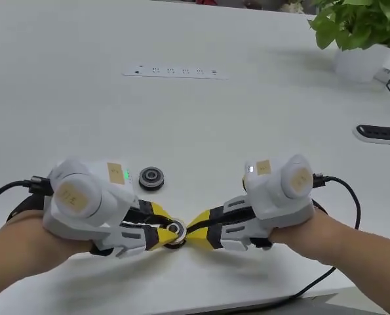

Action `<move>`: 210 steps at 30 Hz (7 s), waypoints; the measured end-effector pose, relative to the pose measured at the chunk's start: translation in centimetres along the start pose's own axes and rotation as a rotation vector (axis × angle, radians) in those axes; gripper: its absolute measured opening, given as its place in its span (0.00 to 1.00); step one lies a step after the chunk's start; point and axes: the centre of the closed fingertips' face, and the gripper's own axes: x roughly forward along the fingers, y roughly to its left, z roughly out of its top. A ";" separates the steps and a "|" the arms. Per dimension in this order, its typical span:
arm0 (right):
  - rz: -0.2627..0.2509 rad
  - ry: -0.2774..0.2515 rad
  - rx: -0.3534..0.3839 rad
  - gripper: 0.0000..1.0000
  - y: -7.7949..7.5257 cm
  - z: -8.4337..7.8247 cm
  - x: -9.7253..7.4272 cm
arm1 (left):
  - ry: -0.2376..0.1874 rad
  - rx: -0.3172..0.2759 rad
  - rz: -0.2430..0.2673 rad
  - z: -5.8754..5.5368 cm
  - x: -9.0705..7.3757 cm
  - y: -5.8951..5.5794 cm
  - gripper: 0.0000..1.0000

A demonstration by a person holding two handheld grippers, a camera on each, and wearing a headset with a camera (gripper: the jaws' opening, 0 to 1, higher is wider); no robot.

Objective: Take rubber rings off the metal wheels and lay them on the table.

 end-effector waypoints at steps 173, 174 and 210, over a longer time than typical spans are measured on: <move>0.047 -0.200 0.294 0.00 -0.2 5.8 -1.2 | -0.071 -0.079 0.129 0.8 -8.9 1.3 0.45; 0.049 -0.201 0.293 0.00 -0.2 5.9 -1.2 | -0.072 -0.082 0.132 0.8 -9.1 1.3 0.46; 0.102 -0.161 0.231 0.00 0.3 8.6 2.3 | -0.053 -0.135 0.226 -2.1 -13.5 2.1 0.57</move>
